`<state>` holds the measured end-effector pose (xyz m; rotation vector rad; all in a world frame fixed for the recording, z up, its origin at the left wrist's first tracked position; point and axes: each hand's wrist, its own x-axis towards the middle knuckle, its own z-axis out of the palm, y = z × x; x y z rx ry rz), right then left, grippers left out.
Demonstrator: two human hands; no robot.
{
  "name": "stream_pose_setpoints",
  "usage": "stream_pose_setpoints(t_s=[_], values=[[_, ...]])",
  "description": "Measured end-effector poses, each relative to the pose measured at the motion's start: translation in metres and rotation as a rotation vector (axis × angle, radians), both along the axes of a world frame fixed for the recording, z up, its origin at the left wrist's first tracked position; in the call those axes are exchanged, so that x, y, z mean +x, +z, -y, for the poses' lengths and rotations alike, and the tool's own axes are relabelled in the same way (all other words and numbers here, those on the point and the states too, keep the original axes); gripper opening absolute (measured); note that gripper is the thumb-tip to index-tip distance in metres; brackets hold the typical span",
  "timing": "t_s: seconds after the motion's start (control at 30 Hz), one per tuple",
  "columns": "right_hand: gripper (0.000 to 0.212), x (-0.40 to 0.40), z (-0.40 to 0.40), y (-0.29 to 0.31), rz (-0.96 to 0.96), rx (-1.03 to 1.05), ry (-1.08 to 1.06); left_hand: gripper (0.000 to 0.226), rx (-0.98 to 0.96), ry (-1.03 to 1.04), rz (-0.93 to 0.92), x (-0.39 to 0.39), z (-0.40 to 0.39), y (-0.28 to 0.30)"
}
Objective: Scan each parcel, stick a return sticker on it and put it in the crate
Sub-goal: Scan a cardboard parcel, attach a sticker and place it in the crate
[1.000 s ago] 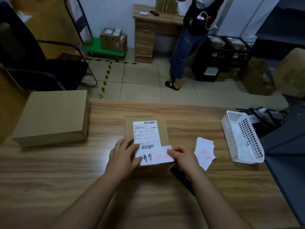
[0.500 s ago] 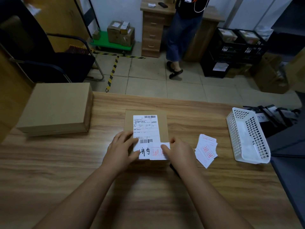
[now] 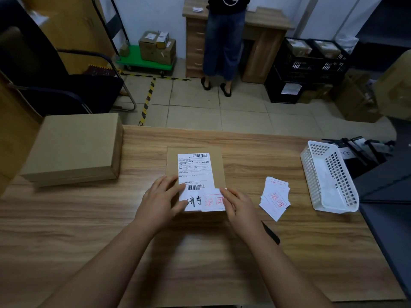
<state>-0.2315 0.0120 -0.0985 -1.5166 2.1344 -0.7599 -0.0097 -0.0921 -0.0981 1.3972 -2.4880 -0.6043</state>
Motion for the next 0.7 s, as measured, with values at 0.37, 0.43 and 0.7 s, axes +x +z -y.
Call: stream_pose_setpoints(t_s=[0.37, 0.43, 0.7], values=[[0.038, 0.04, 0.011, 0.002, -0.433, 0.003, 0.197, 0.08, -0.012, -0.031, 0.041, 0.003, 0.005, 0.005], [0.037, 0.042, 0.008, 0.002, -0.409, -0.006, 0.226, 0.077, -0.024, -0.037, 0.024, 0.003, 0.005, 0.004], [0.043, 0.021, -0.012, 0.004, -0.359, 0.02, 0.353, 0.07, -0.065, -0.071, 0.048, 0.006, 0.009, -0.003]])
